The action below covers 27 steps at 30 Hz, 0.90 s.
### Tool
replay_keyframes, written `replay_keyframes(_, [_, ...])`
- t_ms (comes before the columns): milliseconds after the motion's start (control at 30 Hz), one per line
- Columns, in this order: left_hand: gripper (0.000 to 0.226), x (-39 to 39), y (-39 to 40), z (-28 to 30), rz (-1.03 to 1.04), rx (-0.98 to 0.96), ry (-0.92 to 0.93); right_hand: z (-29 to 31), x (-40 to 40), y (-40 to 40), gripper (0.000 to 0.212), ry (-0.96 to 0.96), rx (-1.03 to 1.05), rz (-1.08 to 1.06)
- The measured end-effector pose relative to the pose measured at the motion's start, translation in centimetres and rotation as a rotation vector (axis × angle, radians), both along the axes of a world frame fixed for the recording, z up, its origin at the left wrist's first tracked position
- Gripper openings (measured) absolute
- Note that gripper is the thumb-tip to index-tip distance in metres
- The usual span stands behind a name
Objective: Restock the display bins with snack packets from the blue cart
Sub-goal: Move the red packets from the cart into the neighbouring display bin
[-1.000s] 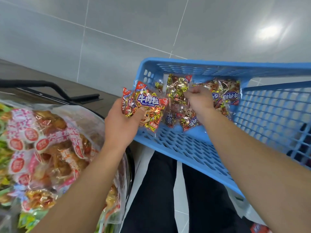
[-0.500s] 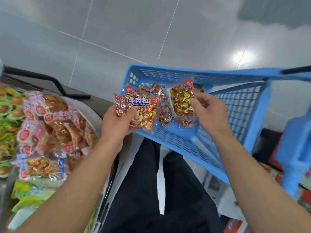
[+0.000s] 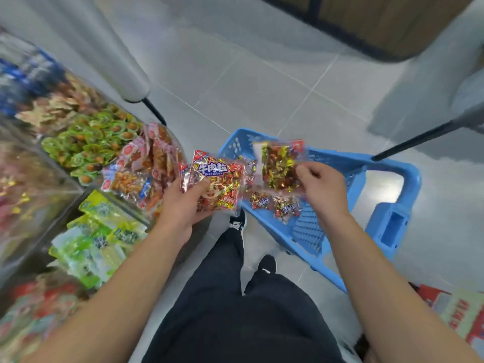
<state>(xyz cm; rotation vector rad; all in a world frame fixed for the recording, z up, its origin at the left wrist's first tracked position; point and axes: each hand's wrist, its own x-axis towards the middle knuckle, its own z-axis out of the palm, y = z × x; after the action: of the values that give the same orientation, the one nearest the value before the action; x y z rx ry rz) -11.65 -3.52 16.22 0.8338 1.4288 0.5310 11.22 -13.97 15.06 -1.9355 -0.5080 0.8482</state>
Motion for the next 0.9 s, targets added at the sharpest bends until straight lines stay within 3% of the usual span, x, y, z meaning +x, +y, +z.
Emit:
replay_keyframes(133, [0.022,-4.0,-4.6,2.2,0.147,0.046,-0.053,2.9,-2.5,-0.9,0.009,-0.061,0.047,0.175])
replay_keyframes(333, [0.022,-10.4,-9.8,4.7,0.394,0.057,-0.096,7.2,-7.5,-0.6,0.020,-0.131,0.150,0.475])
replay_keyframes(433, [0.023,-13.8,-11.3,5.7,0.523,0.084,-0.129,9.0,-11.1,-0.2,0.029,0.013,0.255,0.607])
replay_keyframes(567, [0.018,-18.7,-13.3,7.1,0.631,0.157,-0.150,10.5,-16.6,0.3,0.032,0.405,0.352,0.674])
replay_keyframes(700, [0.017,-24.1,-15.5,8.1,0.715,0.215,-0.151,10.8,-22.8,0.2,0.014,0.300,0.402,0.715])
replay_keyframes(900, [0.024,-32.2,-18.9,8.9,0.745,0.289,-0.125,10.7,-32.9,-1.1,0.033,0.203,0.420,0.868])
